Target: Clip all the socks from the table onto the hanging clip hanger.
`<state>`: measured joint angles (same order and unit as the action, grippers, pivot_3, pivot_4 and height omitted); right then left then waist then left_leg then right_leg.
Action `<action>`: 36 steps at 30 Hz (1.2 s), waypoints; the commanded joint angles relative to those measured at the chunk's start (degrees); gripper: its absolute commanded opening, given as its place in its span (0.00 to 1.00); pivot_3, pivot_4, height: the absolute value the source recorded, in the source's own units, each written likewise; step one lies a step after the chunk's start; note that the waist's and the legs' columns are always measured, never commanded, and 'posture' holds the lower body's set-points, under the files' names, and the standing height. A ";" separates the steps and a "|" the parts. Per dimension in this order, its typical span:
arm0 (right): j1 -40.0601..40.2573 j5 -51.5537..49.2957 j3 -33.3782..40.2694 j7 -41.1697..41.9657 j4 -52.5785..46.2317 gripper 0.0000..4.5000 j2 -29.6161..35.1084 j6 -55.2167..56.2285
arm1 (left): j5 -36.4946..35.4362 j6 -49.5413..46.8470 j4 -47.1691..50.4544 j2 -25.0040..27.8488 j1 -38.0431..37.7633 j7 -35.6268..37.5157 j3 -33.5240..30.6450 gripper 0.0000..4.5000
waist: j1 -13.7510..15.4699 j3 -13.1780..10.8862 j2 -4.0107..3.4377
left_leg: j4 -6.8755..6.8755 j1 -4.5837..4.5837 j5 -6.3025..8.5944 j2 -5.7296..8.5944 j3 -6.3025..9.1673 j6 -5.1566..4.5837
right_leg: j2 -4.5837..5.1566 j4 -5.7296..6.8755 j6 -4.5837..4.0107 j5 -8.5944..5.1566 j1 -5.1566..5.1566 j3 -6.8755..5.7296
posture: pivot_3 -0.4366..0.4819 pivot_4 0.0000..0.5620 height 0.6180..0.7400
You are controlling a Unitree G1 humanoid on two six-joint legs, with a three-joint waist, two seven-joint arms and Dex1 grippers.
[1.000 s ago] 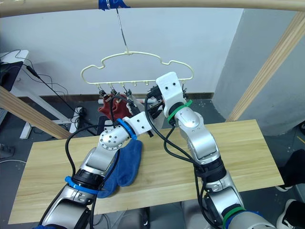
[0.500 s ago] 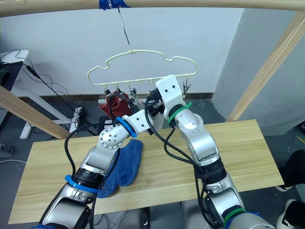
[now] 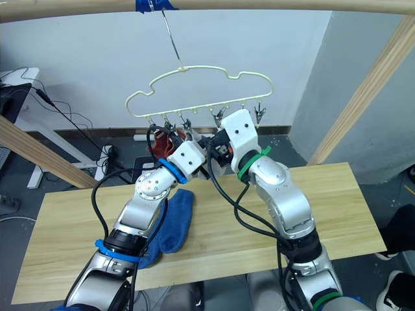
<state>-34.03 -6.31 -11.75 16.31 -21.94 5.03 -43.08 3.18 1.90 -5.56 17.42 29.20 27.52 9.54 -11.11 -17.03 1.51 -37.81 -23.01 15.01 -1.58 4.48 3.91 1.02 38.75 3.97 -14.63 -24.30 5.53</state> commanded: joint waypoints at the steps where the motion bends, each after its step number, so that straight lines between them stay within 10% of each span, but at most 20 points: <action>1: 0.59 -1.19 1.03 0.57 -5.27 0.75 1.15 -1.19 | -2.25 -0.74 4.09 0.01 -0.99 1.40 -0.95 0.51 | 0.03 0.00 0.00 | 0.00 0.00 0.00 0.00 0.00 0.00 | 0.00 0.00 0.00 0.00 0.00 0.00 | 0.24 0.49 1.00; 5: 2.51 -1.42 1.87 0.39 -9.79 0.75 3.37 -2.07 | -7.19 -4.35 8.10 1.11 -3.74 5.74 -1.78 0.77 | 0.03 0.00 0.00 | 0.00 -0.02 0.00 0.00 -0.01 0.00 | 0.00 -0.07 0.01 -0.01 0.01 0.01 | 0.24 0.50 1.00; 14: 6.06 0.04 3.38 -4.50 -12.70 0.75 2.26 -0.95 | -21.23 -13.63 17.76 6.50 -7.14 14.80 -7.54 0.77 | 0.01 0.00 0.01 | 0.03 -0.01 0.00 -0.02 -0.02 0.00 | 0.00 -0.11 0.26 -0.16 0.01 0.02 | 0.23 0.50 1.00; 20: 5.33 0.66 3.95 -7.16 -9.73 0.38 -0.08 -0.80 | -21.87 -15.38 18.84 7.83 -6.30 14.35 -8.59 0.78 | 0.04 0.00 0.01 | 0.03 -0.01 0.00 -0.01 -0.02 0.00 | 0.00 -0.15 0.24 -0.14 0.02 0.03 | 0.25 0.49 1.00; 36: 0.38 3.34 4.02 -10.11 2.60 0.38 -1.89 4.26 | -18.57 -13.63 18.02 7.73 -5.98 13.61 -7.16 0.78 | 0.07 0.00 0.01 | 0.06 -0.02 0.00 -0.01 -0.03 0.00 | 0.00 -0.19 0.03 -0.02 0.02 0.03 | 0.26 0.47 1.00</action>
<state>-31.90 -3.57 -8.07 6.63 -18.97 3.35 -41.16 -15.54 -12.99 11.13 25.03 22.80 41.33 2.31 -11.04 -17.03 1.51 -37.75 -23.03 15.01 -1.59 4.44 3.91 1.02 38.56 4.00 -14.64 -24.28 5.56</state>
